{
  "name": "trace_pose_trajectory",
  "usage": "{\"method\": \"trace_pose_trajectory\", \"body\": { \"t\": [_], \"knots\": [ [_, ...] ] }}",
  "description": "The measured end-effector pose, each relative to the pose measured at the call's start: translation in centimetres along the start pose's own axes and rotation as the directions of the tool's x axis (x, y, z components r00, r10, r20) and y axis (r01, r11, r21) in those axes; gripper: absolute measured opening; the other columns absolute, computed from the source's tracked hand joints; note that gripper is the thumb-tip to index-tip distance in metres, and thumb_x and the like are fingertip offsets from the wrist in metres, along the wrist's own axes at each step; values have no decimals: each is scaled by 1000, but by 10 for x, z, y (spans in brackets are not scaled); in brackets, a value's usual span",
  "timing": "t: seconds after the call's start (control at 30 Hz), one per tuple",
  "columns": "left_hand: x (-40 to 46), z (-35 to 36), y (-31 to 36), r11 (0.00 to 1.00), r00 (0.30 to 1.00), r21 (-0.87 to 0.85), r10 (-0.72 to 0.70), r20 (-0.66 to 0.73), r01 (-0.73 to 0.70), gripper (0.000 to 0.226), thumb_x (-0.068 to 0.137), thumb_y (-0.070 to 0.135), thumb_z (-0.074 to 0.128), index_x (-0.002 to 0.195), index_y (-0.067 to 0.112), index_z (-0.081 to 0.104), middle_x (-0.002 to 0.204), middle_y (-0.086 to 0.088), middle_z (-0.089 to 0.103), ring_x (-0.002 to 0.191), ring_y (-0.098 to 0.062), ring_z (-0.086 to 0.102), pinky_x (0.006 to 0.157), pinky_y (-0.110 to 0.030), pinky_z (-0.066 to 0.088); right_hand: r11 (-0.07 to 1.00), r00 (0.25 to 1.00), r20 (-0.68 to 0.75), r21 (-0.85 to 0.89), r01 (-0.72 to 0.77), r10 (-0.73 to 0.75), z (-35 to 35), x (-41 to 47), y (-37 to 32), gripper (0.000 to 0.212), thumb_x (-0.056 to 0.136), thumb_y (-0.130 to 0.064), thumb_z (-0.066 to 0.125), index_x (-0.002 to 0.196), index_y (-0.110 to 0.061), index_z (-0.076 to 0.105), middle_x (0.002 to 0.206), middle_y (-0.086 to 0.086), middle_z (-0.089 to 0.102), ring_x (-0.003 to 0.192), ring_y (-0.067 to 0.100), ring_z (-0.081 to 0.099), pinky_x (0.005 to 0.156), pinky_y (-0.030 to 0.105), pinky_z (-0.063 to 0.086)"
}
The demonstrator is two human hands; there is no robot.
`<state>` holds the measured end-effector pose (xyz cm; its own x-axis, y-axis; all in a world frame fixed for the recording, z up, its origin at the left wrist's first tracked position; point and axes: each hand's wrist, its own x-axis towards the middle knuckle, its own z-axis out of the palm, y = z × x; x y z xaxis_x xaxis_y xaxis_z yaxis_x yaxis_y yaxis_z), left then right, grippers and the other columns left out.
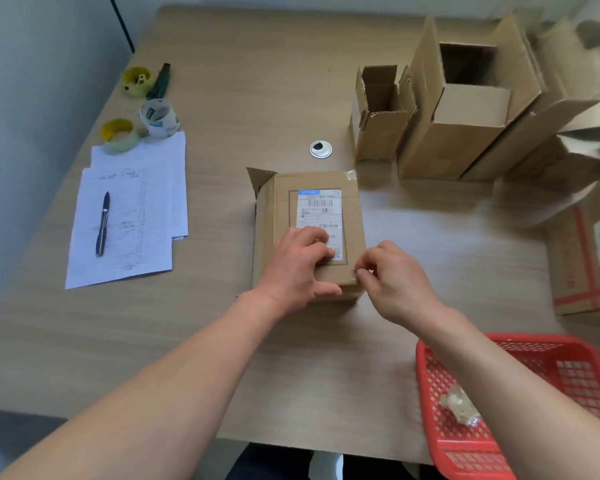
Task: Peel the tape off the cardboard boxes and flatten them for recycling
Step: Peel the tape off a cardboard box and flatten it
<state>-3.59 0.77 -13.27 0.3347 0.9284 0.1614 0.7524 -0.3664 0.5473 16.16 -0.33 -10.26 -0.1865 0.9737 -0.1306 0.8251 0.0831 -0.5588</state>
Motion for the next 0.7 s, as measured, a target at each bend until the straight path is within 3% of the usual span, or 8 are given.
{"method": "trace_pose_trajectory", "body": {
  "t": [0.1,0.17,0.23,0.27,0.3,0.4,0.5,0.7],
  "knots": [
    [1,-1,-1,1000,1000,3,0,7,0,68,48,43,96,101,6,74,113,-7,63,96,-32,54,85,-33,41,1000,982,189,-9,-6,8,-7,0,5,16,95,-18,55,82,-28,55,93,-8,50,87,17,53,77,31,42],
    [1,-3,0,1000,1000,4,5,12,-5,68,49,43,95,103,7,75,114,-7,63,97,-32,54,85,-35,43,911,962,249,361,-199,112,-10,-7,16,18,92,-13,58,77,-22,54,92,-4,57,93,17,55,75,27,43],
    [2,-4,0,1000,1000,3,5,21,-5,68,51,43,95,104,7,74,115,-7,62,98,-32,53,87,-37,45,426,917,249,826,-369,313,-13,-15,20,18,87,-11,64,75,-17,53,90,4,63,98,24,62,75,35,50],
    [2,-4,0,1000,1000,0,4,22,-4,68,51,43,95,105,7,74,116,-6,62,99,-31,53,87,-37,45,236,886,240,906,-351,398,-12,-18,22,15,83,-14,67,77,-17,53,93,7,65,98,28,65,74,39,52],
    [2,-4,0,1000,1000,-1,4,20,-4,67,51,43,95,104,7,74,116,-6,62,99,-32,53,88,-37,45,173,862,234,924,-341,450,-11,-19,21,18,78,-20,70,83,-18,54,98,8,67,97,29,68,73,42,53],
    [2,-4,-1,1000,1000,6,9,19,-9,66,49,42,96,101,8,74,115,-7,62,99,-33,54,86,-39,46,485,850,189,752,-447,491,5,-21,6,45,75,-38,83,109,-21,58,101,2,69,91,26,70,70,44,57],
    [3,-6,0,1000,999,11,9,36,-10,65,50,43,95,101,9,73,115,-6,61,100,-32,53,87,-41,47,666,847,44,597,-447,530,16,-23,-9,22,84,-32,77,85,-13,67,75,2,70,75,28,73,70,47,60],
    [-2,-17,7,999,998,42,-28,54,26,77,59,44,91,124,15,62,126,-4,53,109,-28,48,95,-47,46,463,830,110,786,-410,548,18,-36,-9,27,97,-13,61,71,-9,58,72,5,67,89,28,74,69,36,58]
  ]
}}
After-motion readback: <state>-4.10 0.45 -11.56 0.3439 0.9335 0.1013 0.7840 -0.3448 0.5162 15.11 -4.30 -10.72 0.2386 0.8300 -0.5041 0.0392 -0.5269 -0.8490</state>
